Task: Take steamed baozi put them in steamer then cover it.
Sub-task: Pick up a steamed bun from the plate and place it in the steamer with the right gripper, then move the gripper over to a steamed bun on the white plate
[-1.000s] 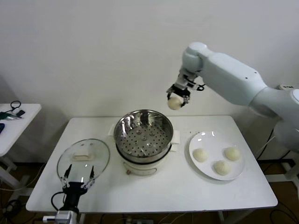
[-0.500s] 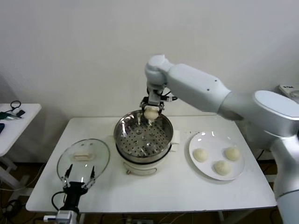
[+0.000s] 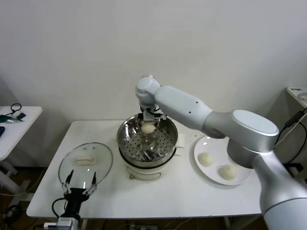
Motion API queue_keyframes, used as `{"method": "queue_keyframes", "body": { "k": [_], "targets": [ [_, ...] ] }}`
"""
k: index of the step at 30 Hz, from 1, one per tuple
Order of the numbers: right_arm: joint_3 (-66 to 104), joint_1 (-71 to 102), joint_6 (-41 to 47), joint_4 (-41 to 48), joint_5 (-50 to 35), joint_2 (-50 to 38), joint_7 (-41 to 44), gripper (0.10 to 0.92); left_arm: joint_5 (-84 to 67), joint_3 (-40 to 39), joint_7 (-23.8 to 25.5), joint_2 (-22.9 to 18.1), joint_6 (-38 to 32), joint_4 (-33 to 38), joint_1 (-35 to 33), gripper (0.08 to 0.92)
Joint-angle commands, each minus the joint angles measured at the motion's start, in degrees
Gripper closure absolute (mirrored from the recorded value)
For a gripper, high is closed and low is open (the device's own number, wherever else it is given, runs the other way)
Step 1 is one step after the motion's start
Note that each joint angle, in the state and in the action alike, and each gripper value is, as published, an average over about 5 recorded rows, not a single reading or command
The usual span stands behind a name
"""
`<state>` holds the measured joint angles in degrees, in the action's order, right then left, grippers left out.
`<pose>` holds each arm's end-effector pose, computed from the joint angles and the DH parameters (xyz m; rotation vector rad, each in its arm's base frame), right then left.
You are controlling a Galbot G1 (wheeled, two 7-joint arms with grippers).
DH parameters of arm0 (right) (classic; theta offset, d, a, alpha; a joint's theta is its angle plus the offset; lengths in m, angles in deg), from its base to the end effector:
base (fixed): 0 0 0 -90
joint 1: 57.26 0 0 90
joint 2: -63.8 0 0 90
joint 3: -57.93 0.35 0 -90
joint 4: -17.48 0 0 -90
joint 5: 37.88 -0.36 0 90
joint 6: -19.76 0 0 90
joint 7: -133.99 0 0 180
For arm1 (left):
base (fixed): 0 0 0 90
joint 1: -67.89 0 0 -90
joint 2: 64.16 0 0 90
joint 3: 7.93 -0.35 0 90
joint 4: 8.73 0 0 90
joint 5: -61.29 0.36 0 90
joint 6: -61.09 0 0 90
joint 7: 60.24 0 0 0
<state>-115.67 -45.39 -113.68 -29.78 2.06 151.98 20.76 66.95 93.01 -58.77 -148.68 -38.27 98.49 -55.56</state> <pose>0.5955 0.2437 -0.0951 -1.8436 -0.0261 -2.4750 0.1516 0.0882 -0.3831 0.1067 -2.9909 -0.4113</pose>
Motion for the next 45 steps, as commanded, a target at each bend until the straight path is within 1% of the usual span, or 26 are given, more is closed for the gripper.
{"method": "queue_keyframes", "body": {
  "k": [1,9,15,18,23,26,29,33,36,42,45],
  "targets": [
    [1.7,3.2,-1.8,3.5,6.3,2.1,-1.8,0.304,0.0,-0.1,0.0,-0.1,0.0,-0.2,0.1,0.177],
    [2.4,3.7,-1.8,4.3,7.6,2.9,-2.5,0.302,0.1,-0.1,0.0,-0.3,-0.1,-0.4,0.1,0.177],
    [2.8,3.4,-1.3,3.6,7.3,2.2,-1.4,0.217,0.2,-0.1,-0.1,-0.3,0.0,-0.4,0.1,0.177],
    [3.2,2.7,-1.3,2.5,6.1,1.4,-0.8,0.205,0.2,-0.1,-0.1,-0.3,-0.1,-0.5,0.1,0.177],
    [3.5,0.2,-0.6,-1.0,1.3,-1.7,0.9,0.203,0.2,0.1,-0.1,-0.3,-0.3,-0.6,-0.2,0.177],
    [2.7,-2.1,1.3,-4.0,-3.5,-5.0,1.3,0.202,0.1,0.1,-0.1,-0.2,-0.4,-0.6,-0.2,0.177],
    [0.4,-4.8,4.5,-7.6,-9.4,-9.1,-0.8,0.203,0.1,0.0,-0.1,-0.1,-0.4,-0.6,-0.2,0.177],
    [-3.5,-7.9,10.3,-13.0,-17.7,-15.2,-4.7,0.203,0.1,0.0,-0.1,0.0,-0.6,-0.7,-0.1,0.177],
    [-6.6,-10.0,17.2,-18.0,-24.8,-22.0,-6.3,0.203,0.0,0.0,-0.2,0.2,-0.8,-0.7,-0.3,0.177],
    [-16.2,-14.9,38.1,-27.6,-44.8,-36.4,-11.4,0.203,-0.1,0.0,-0.2,0.2,-1.1,-0.4,-0.9,0.177],
    [-17.6,-15.1,48.2,-31.0,-52.5,-42.5,-11.4,0.203,-0.2,0.0,-0.2,0.2,-1.1,-0.1,-1.1,0.177]
  ]
}}
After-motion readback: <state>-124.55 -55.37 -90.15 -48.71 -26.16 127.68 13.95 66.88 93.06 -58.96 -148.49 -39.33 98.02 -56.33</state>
